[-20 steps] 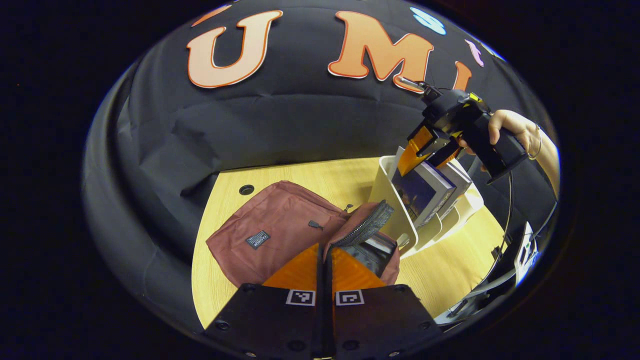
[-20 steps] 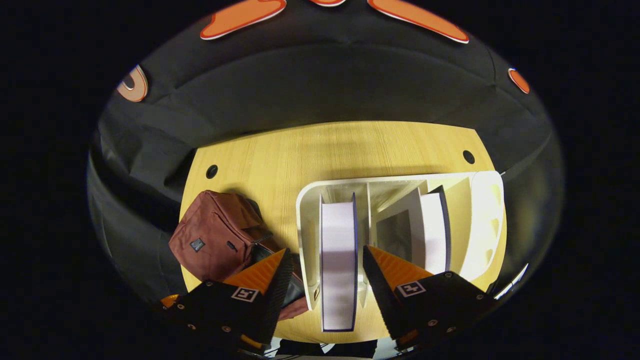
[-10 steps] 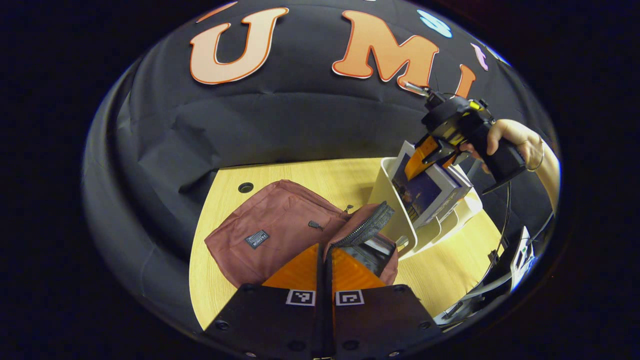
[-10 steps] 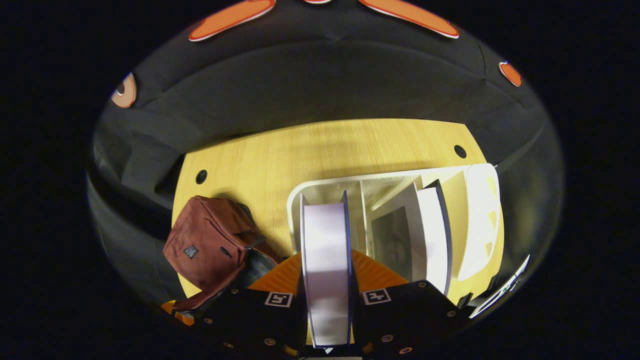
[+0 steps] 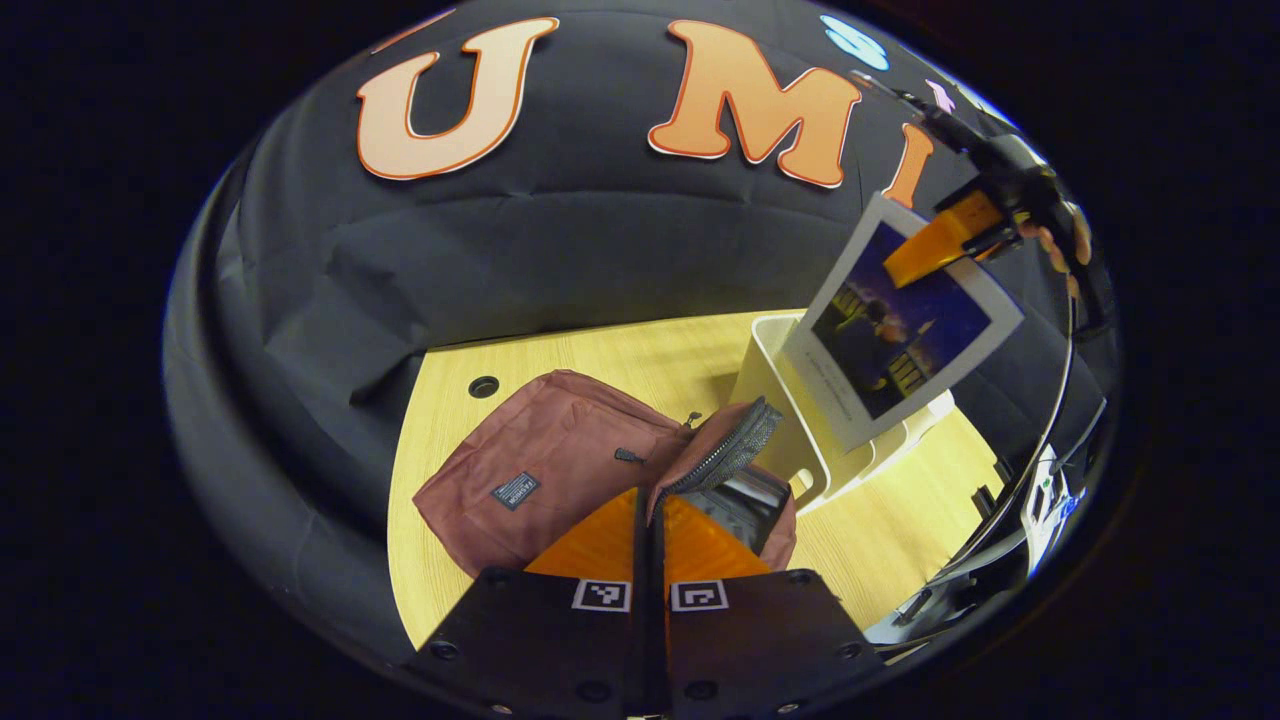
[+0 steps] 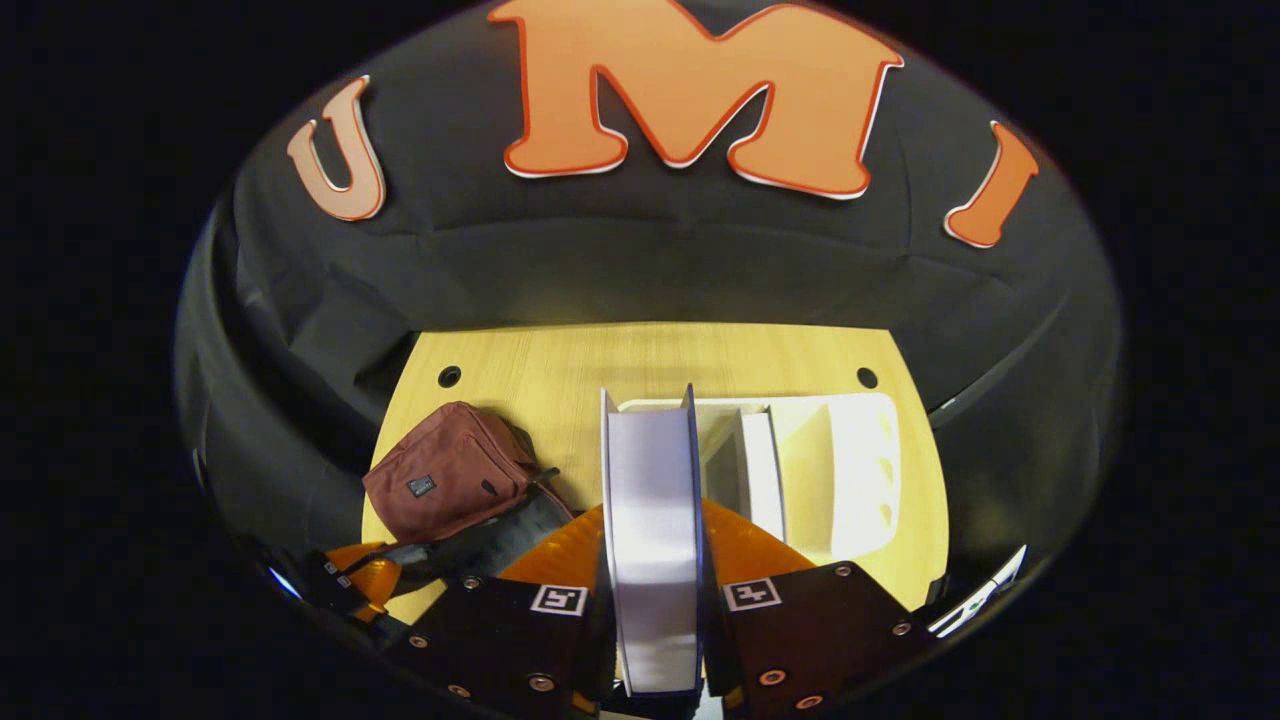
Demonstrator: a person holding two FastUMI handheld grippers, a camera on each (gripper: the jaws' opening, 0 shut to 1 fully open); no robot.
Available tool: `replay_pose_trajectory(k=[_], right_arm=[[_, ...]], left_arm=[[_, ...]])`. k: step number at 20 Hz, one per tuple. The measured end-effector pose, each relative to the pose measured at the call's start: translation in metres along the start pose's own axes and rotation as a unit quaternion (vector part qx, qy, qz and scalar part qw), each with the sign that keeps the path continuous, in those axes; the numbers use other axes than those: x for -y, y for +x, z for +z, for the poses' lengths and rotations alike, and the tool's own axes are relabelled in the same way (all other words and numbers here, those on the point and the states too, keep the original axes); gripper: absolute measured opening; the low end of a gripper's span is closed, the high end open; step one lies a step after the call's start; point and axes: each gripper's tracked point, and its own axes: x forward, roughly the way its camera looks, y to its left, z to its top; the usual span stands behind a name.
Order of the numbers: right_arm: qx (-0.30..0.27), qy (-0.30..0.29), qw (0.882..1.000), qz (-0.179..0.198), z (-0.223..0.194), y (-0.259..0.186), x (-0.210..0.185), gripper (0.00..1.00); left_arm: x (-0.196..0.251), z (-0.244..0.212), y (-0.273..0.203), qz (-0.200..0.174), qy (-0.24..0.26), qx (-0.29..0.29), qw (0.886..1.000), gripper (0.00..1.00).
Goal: Open the schoolbag, grab two books from the bookshelf and put them into the schoolbag.
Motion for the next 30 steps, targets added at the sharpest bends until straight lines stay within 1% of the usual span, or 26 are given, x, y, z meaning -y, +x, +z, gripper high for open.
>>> replay_pose_trajectory(k=[2, 4, 6, 8, 11, 13, 14, 16, 17, 18, 20, 22, 23, 26, 28, 30], right_arm=[[0.017, 0.011, 1.0, 0.002, -0.009, -0.028, 0.01, 0.35], [0.044, 0.034, 0.998, 0.026, -0.018, -0.056, 0.012, 0.35], [0.069, 0.073, 0.993, 0.068, -0.031, -0.086, 0.011, 0.35], [0.085, 0.124, 0.982, 0.118, -0.055, -0.107, 0.003, 0.35], [0.082, 0.203, 0.958, 0.188, -0.096, -0.106, -0.005, 0.34], [0.083, 0.249, 0.939, 0.221, -0.115, -0.088, -0.015, 0.35], [0.082, 0.279, 0.926, 0.24, -0.125, -0.078, -0.021, 0.35], [0.073, 0.341, 0.894, 0.28, -0.142, -0.057, -0.036, 0.34], [0.07, 0.361, 0.881, 0.297, -0.15, -0.046, -0.043, 0.34], [0.069, 0.378, 0.873, 0.301, -0.159, -0.033, -0.047, 0.34], [0.063, 0.397, 0.865, 0.301, -0.17, -0.004, -0.058, 0.34], [0.064, 0.414, 0.855, 0.306, -0.173, 0.02, -0.068, 0.34], [0.068, 0.421, 0.852, 0.304, -0.173, 0.032, -0.073, 0.34], [0.057, 0.42, 0.857, 0.293, -0.178, 0.065, -0.101, 0.35], [0.049, 0.433, 0.856, 0.278, -0.178, 0.091, -0.117, 0.34], [0.05, 0.432, 0.859, 0.27, -0.174, 0.107, -0.132, 0.34]], left_arm=[[-0.003, 0.005, 0.003, -0.002, 0.001, 0.002, 1.0, 0.01], [-0.003, 0.008, 0.005, -0.004, 0.0, 0.004, 1.0, 0.01], [-0.001, 0.008, 0.006, -0.007, -0.001, 0.004, 1.0, 0.01], [0.001, 0.011, 0.008, -0.008, -0.001, 0.003, 1.0, 0.01], [0.003, 0.016, 0.007, -0.004, 0.006, 0.005, 1.0, 0.0], [0.006, 0.023, 0.004, -0.003, 0.014, 0.011, 1.0, 0.0], [0.009, 0.025, 0.003, -0.002, 0.019, 0.014, 1.0, 0.01], [0.014, 0.029, 0.001, -0.003, 0.031, 0.014, 0.999, 0.01], [0.017, 0.03, 0.0, -0.003, 0.037, 0.014, 0.999, 0.01], [0.02, 0.032, 0.0, -0.003, 0.04, 0.015, 0.999, 0.01], [0.021, 0.035, -0.003, 0.003, 0.045, 0.017, 0.999, 0.01], [0.023, 0.038, -0.003, 0.005, 0.036, 0.024, 0.999, 0.01], [0.026, 0.036, -0.005, 0.004, 0.031, 0.023, 0.999, 0.01], [0.031, 0.038, -0.006, 0.004, 0.029, 0.022, 0.999, 0.01], [0.033, 0.038, -0.006, 0.004, 0.03, 0.024, 0.999, 0.01], [0.036, 0.037, -0.009, 0.001, 0.025, 0.025, 0.999, 0.0]])
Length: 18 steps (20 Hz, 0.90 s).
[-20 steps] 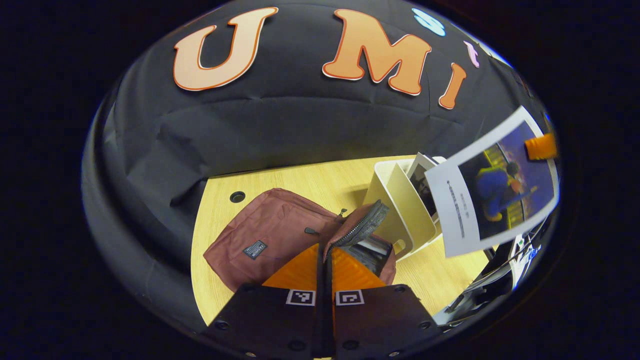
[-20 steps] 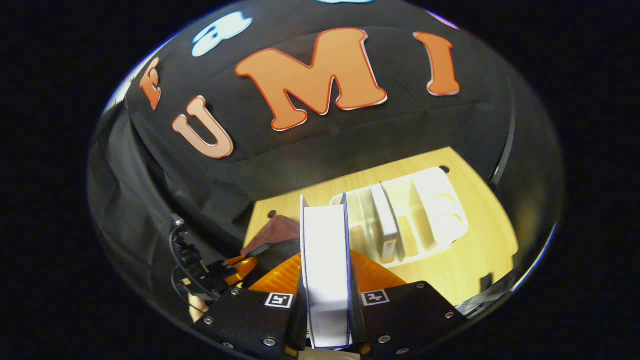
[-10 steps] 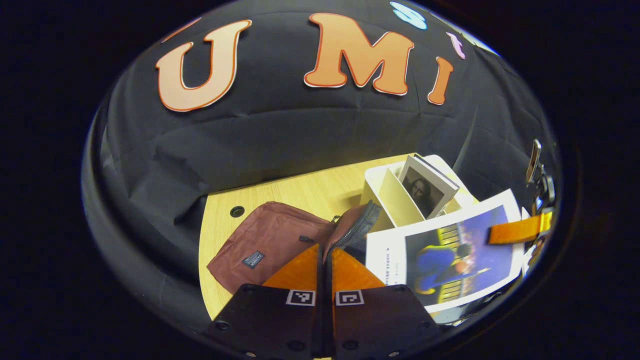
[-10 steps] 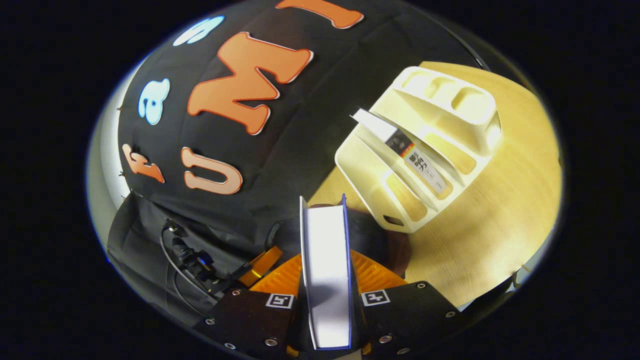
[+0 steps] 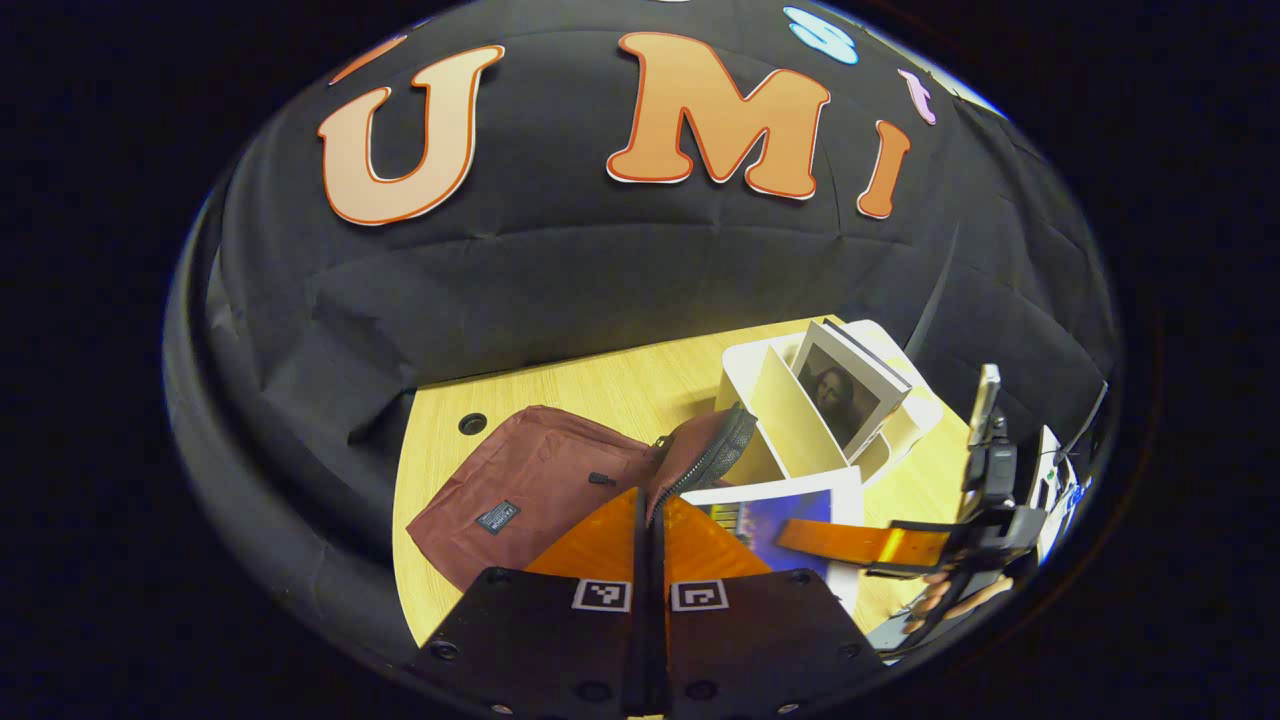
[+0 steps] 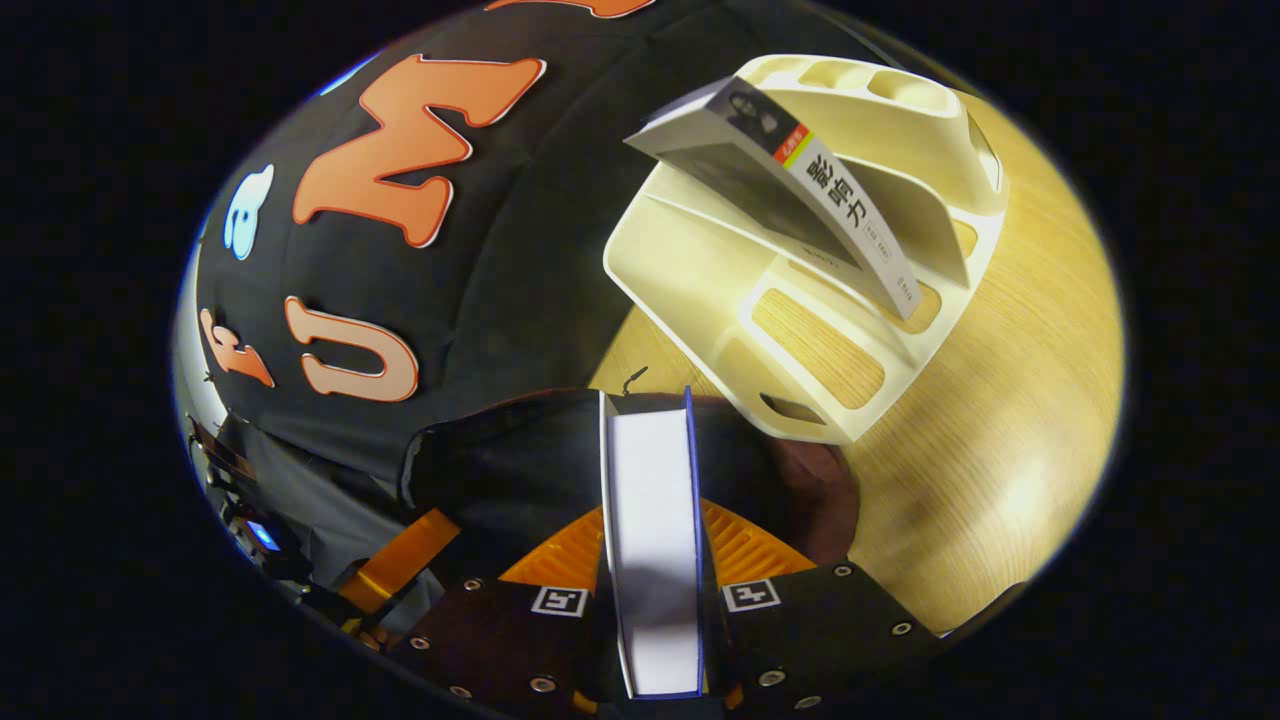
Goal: Open the schoolbag, grab two books from the bookshelf and put them into the schoolbag.
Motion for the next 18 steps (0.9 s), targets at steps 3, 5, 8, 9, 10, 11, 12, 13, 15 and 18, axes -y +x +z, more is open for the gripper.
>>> replay_pose_trajectory(k=[3, 5, 8, 9, 10, 11, 12, 13, 15, 18], right_arm=[[0.015, -0.003, 1.0, 0.005, -0.005, 0.024, -0.016, 0.34], [0.022, 0.001, 1.0, -0.005, -0.009, 0.046, -0.019, 0.34], [0.034, 0.005, 0.999, -0.012, -0.023, 0.073, -0.026, 0.35], [0.032, 0.011, 0.999, -0.011, -0.029, 0.08, -0.03, 0.35], [0.026, 0.017, 0.999, -0.014, -0.034, 0.087, -0.033, 0.34], [0.019, 0.02, 0.999, -0.025, -0.039, 0.09, -0.032, 0.35], [0.014, 0.016, 0.999, -0.035, -0.044, 0.093, -0.029, 0.36], [0.01, 0.007, 0.998, -0.056, -0.047, 0.089, -0.022, 0.38], [0.002, -0.003, 0.996, -0.09, -0.05, 0.083, -0.004, 0.68], [-0.005, -0.007, 0.994, -0.11, -0.041, 0.068, 0.011, 0.98]], left_arm=[[0.005, 0.001, -0.003, -0.003, -0.004, 0.019, 1.0, 0.0], [0.011, -0.002, -0.005, -0.009, 0.004, 0.017, 1.0, 0.0], [0.012, 0.0, -0.011, -0.01, 0.005, 0.024, 1.0, 0.01], [0.01, 0.002, -0.01, -0.01, 0.008, 0.028, 1.0, 0.01], [0.01, 0.003, -0.009, -0.008, 0.008, 0.03, 0.999, 0.01], [0.01, 0.004, -0.009, -0.011, 0.006, 0.031, 0.999, 0.01], [0.009, 0.004, -0.009, -0.01, 0.005, 0.03, 0.999, 0.01], [0.005, 0.003, -0.008, -0.009, 0.004, 0.028, 1.0, 0.01], [0.003, 0.001, -0.007, -0.011, -0.003, 0.024, 1.0, 0.01], [0.0, 0.001, -0.007, -0.01, -0.005, 0.026, 1.0, 0.01]])
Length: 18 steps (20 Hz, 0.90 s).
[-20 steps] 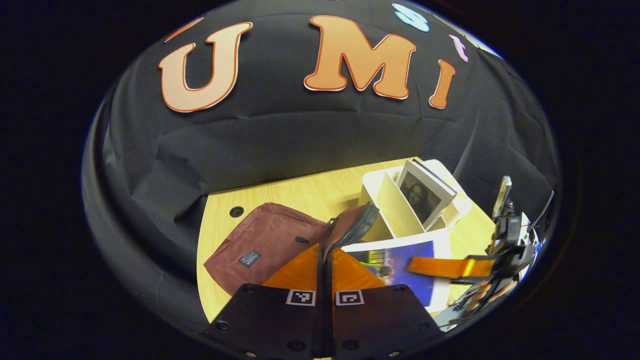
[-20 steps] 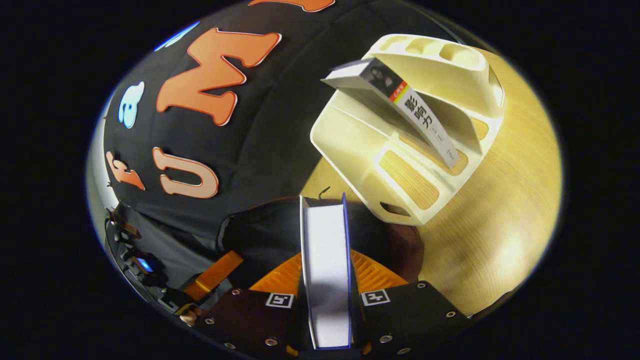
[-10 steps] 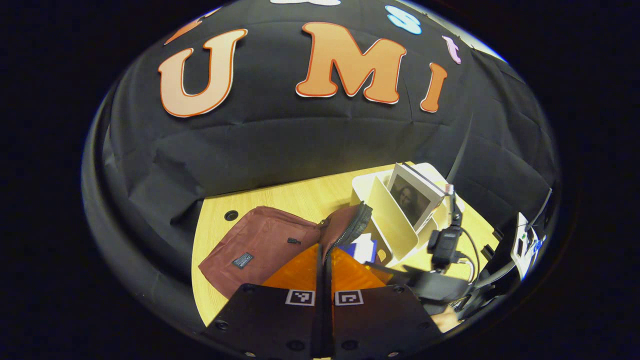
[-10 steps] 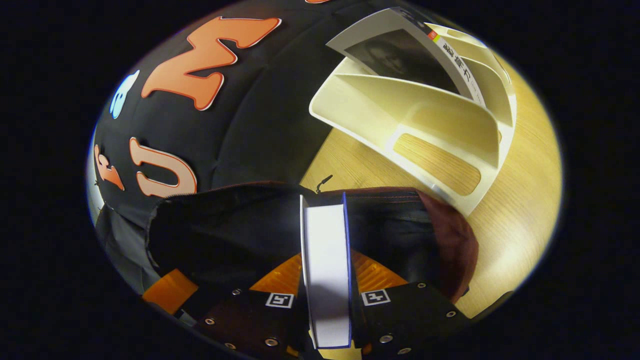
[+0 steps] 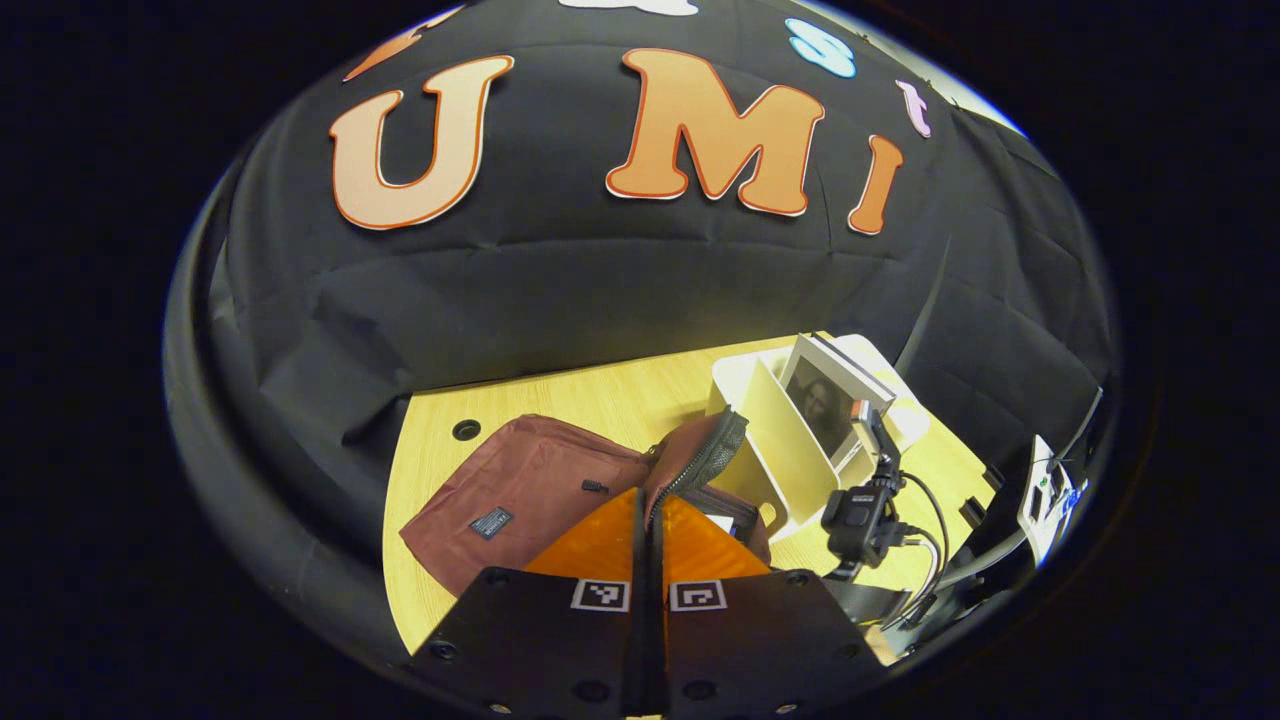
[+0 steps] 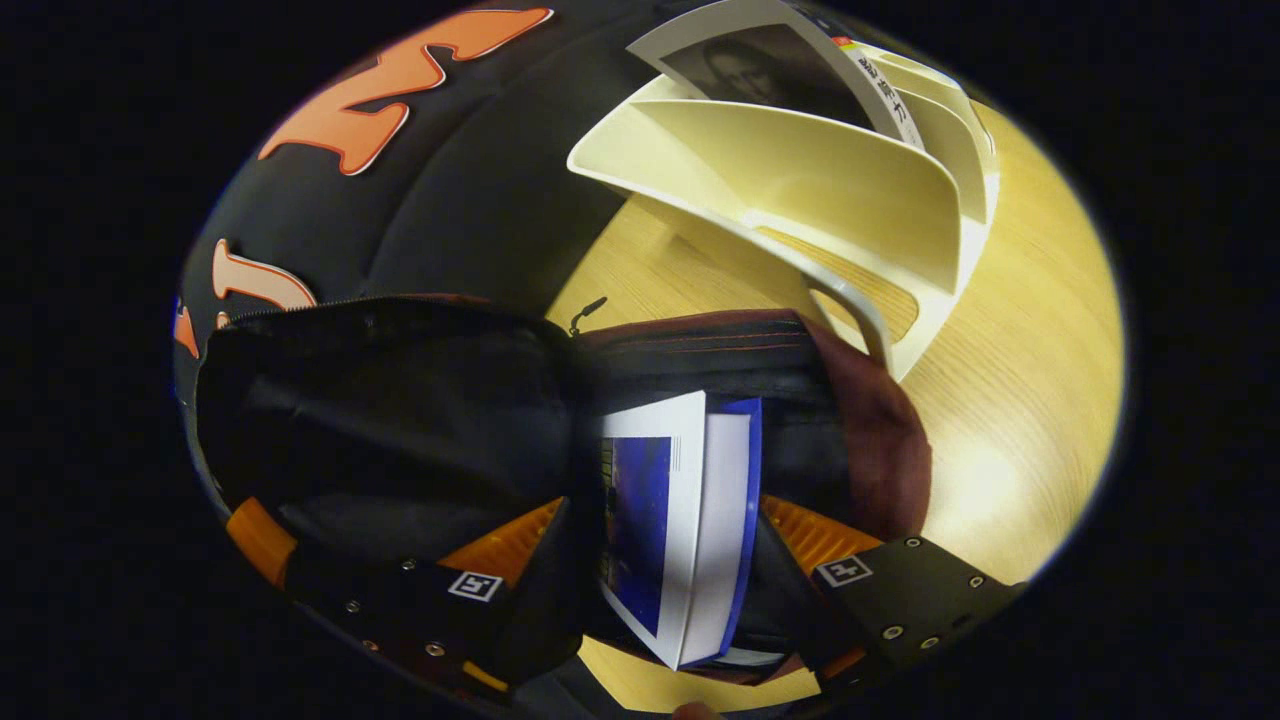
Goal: Open the schoolbag, grab two books from the bookshelf and put them into the schoolbag.
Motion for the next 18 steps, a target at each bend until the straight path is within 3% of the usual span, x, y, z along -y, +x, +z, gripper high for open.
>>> replay_pose_trajectory(k=[4, 8, 13, 18], right_arm=[[0.009, -0.032, 0.999, 0.0, 0.04, -0.033, 0.029, 0.98], [0.035, -0.128, 0.991, -0.02, 0.087, -0.092, 0.067, 0.98], [0.03, -0.261, 0.962, -0.074, 0.153, -0.169, 0.102, 0.98], [0.036, -0.362, 0.924, -0.116, 0.237, -0.177, 0.069, 0.98]], left_arm=[[0.0, -0.006, -0.001, -0.001, 0.013, -0.006, 1.0, 0.01], [0.0, -0.01, 0.001, 0.002, -0.007, -0.006, 1.0, 0.01], [0.005, -0.009, 0.006, 0.015, 0.002, -0.011, 1.0, 0.01], [0.009, -0.015, 0.007, 0.024, -0.008, -0.014, 1.0, 0.0]])
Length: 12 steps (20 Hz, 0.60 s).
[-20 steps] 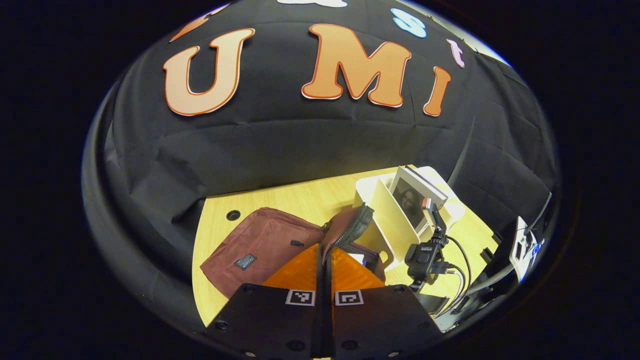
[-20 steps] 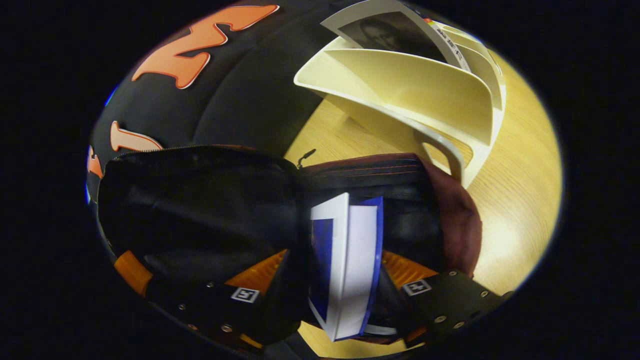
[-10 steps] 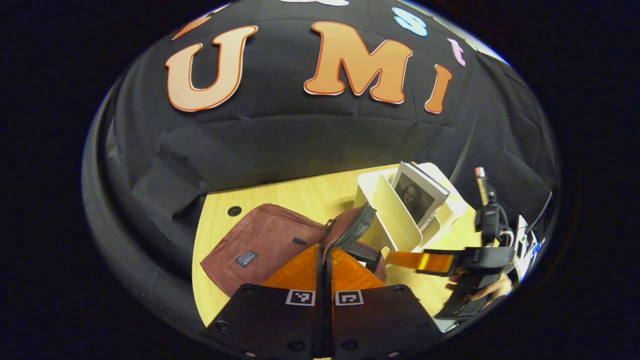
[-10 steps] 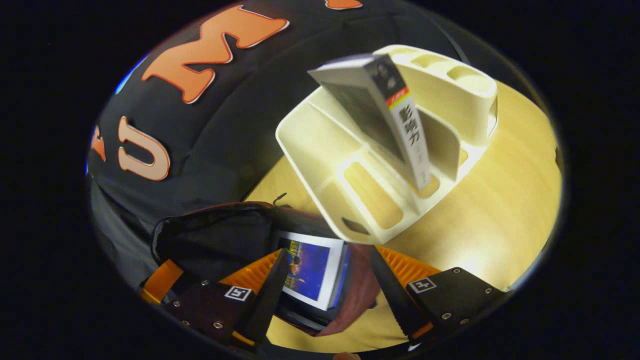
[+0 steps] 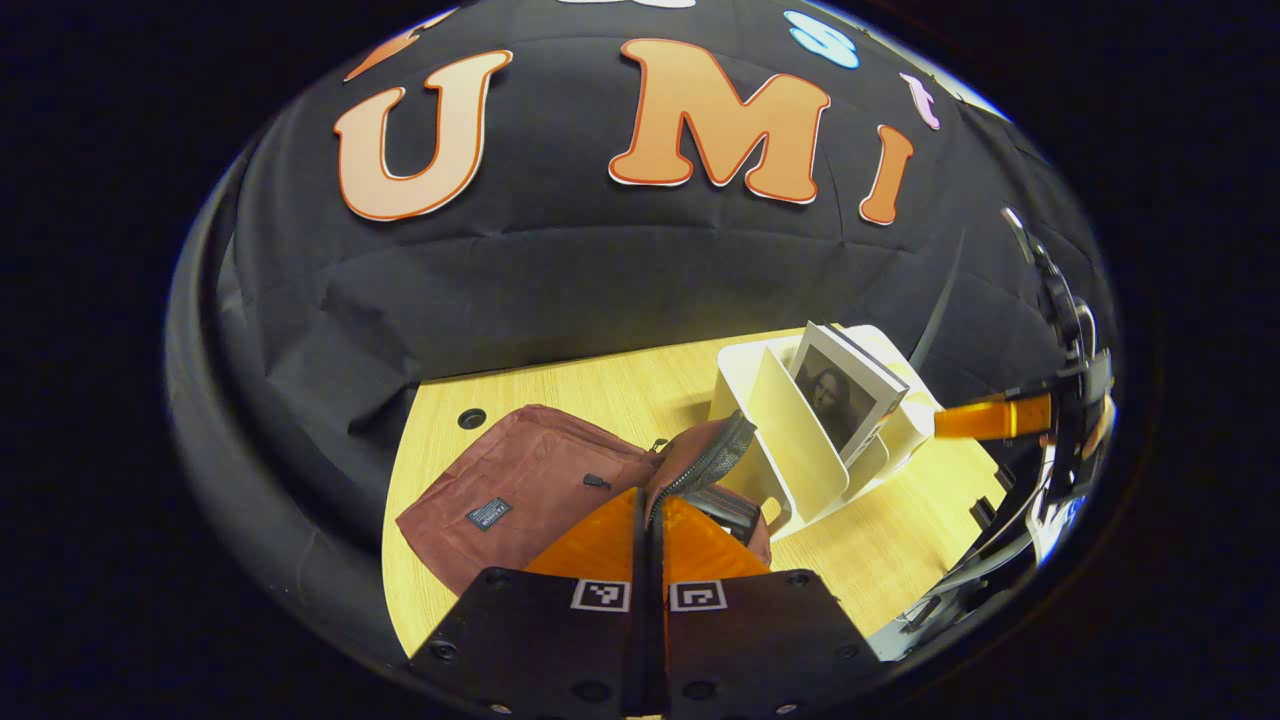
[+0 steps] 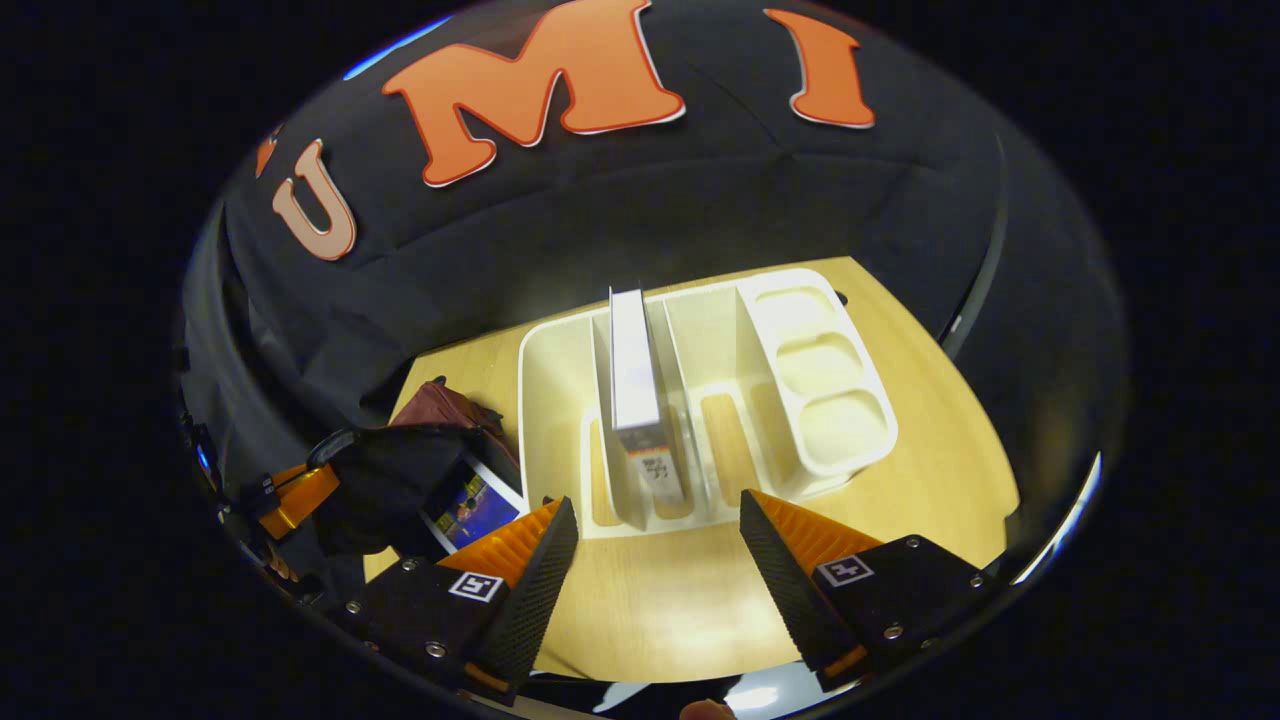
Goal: Open the schoolbag, grab two books from the bookshelf and put them into the schoolbag.
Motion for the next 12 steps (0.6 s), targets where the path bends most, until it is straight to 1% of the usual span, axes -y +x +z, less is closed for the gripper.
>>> replay_pose_trajectory(k=[2, 3, 4, 5, 8, 10, 12], right_arm=[[-0.001, -0.03, 1.0, -0.008, 0.034, 0.014, -0.004, 0.98], [-0.01, -0.039, 0.999, -0.011, 0.044, 0.023, -0.007, 0.98], [-0.021, -0.04, 0.999, -0.007, 0.054, 0.034, -0.012, 0.98], [-0.033, -0.039, 0.999, -0.012, 0.061, 0.048, -0.013, 0.98], [-0.064, -0.059, 0.996, -0.037, 0.067, 0.079, -0.008, 0.98], [-0.096, -0.044, 0.994, -0.025, 0.063, 0.094, -0.016, 0.99], [-0.108, -0.046, 0.992, -0.038, 0.059, 0.113, -0.011, 0.99]], left_arm=[[0.0, -0.003, -0.001, 0.002, 0.0, -0.004, 1.0, 0.01], [-0.001, -0.004, -0.002, 0.004, 0.002, -0.007, 1.0, 0.01], [-0.002, -0.004, -0.003, 0.005, 0.004, -0.008, 1.0, 0.01], [-0.003, -0.004, -0.004, 0.007, 0.006, -0.01, 1.0, 0.01], [-0.005, -0.004, -0.004, 0.011, 0.011, -0.015, 1.0, 0.01], [-0.006, -0.003, -0.003, 0.015, 0.015, -0.017, 1.0, 0.01], [-0.008, -0.003, -0.002, 0.018, 0.016, -0.019, 1.0, 0.01]])
